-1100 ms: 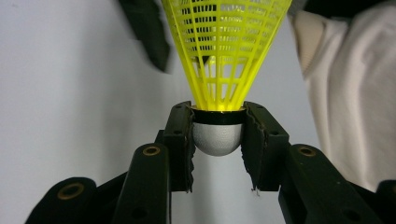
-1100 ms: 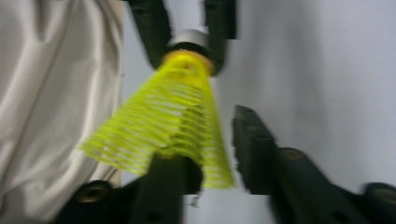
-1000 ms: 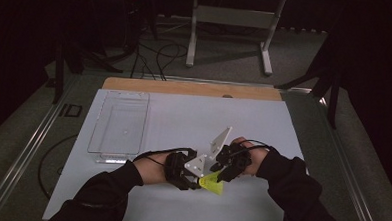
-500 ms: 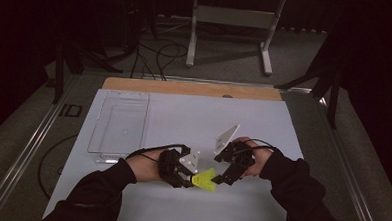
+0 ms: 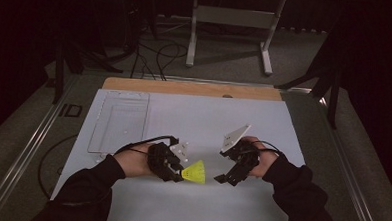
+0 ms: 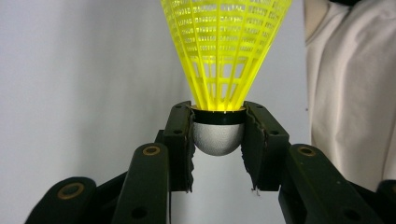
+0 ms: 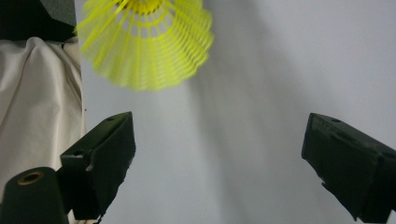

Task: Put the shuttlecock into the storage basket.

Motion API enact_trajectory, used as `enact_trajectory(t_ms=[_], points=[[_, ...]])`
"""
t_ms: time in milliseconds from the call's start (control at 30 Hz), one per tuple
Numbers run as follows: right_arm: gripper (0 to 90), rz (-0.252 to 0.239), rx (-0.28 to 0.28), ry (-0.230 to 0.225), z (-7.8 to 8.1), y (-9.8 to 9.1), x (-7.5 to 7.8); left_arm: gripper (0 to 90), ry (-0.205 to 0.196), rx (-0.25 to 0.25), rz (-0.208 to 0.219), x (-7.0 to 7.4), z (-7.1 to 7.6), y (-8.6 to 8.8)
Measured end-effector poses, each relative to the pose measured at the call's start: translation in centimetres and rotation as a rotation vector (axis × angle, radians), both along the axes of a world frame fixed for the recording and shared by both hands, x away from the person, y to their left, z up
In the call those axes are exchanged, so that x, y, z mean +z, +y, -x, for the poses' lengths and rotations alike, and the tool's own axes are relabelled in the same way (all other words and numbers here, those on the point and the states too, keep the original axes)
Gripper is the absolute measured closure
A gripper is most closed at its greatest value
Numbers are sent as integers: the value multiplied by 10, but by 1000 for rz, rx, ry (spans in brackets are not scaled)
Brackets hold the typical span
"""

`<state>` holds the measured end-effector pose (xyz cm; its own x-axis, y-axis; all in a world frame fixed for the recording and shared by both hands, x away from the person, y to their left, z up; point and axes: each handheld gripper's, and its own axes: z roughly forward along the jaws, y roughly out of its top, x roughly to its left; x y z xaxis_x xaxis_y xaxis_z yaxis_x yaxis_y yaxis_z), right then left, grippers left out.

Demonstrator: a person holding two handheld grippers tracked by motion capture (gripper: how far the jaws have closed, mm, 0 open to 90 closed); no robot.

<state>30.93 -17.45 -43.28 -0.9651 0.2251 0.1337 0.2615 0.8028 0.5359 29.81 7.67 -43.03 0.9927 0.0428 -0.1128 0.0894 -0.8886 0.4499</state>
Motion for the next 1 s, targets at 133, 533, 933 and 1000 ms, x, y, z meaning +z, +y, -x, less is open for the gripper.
enact_trajectory(t_ms=[133,533,933,1000], points=[[99,-35,-17,-19,4,-4,-1,659,14,23,-5,4,-1,7],[98,-65,-63,-56,17,-20,-13,658,28,96,-29,17,-8,34],[98,-113,-103,-106,27,-33,-19,659,57,181,-32,32,-20,66],[97,-132,-115,-123,28,-37,-20,659,35,211,-52,33,-21,71]])
